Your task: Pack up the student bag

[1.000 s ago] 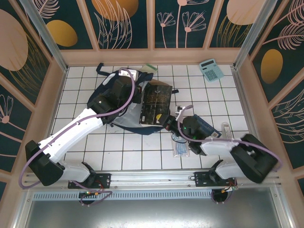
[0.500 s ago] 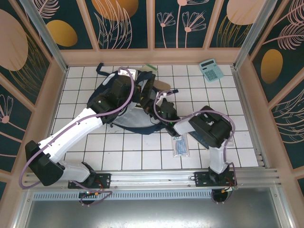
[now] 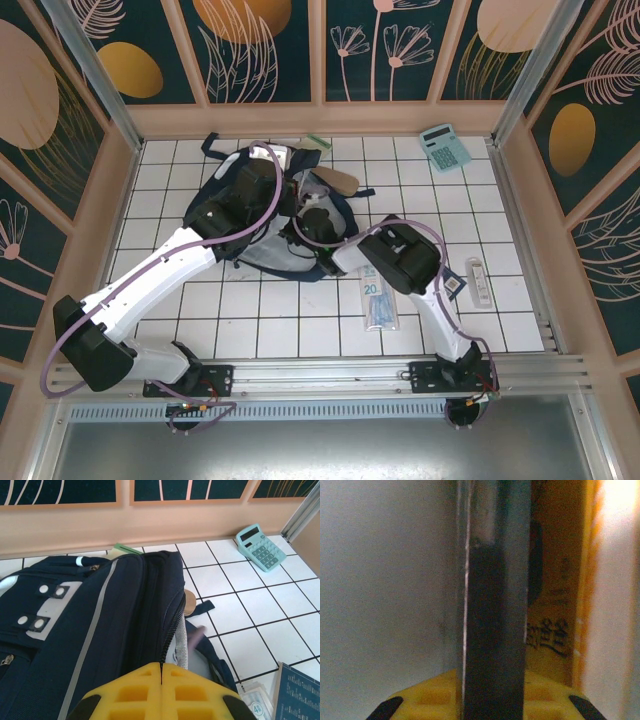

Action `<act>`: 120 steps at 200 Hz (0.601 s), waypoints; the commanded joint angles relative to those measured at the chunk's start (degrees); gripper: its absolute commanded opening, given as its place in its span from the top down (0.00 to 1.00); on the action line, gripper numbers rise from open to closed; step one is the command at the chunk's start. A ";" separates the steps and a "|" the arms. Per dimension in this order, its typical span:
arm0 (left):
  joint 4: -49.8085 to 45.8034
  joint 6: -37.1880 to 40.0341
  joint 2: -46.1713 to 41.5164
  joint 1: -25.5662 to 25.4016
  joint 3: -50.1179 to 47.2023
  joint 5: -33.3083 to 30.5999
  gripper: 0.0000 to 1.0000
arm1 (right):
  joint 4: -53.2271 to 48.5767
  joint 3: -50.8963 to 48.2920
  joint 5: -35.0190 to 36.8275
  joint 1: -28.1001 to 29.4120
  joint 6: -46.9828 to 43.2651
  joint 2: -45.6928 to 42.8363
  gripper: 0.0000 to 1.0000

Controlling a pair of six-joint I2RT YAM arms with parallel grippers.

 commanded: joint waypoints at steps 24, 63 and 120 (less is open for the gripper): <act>6.65 0.17 -2.33 0.20 0.59 0.30 1.00 | -7.80 8.83 -2.38 1.12 -5.08 0.88 0.39; 6.68 0.52 -2.95 0.82 -0.63 -0.75 1.00 | -11.76 1.12 -1.37 1.10 -8.75 -6.18 0.22; 7.25 0.45 -4.51 1.74 -4.03 -2.00 1.00 | -26.32 -5.71 3.23 1.48 -16.29 -16.48 0.07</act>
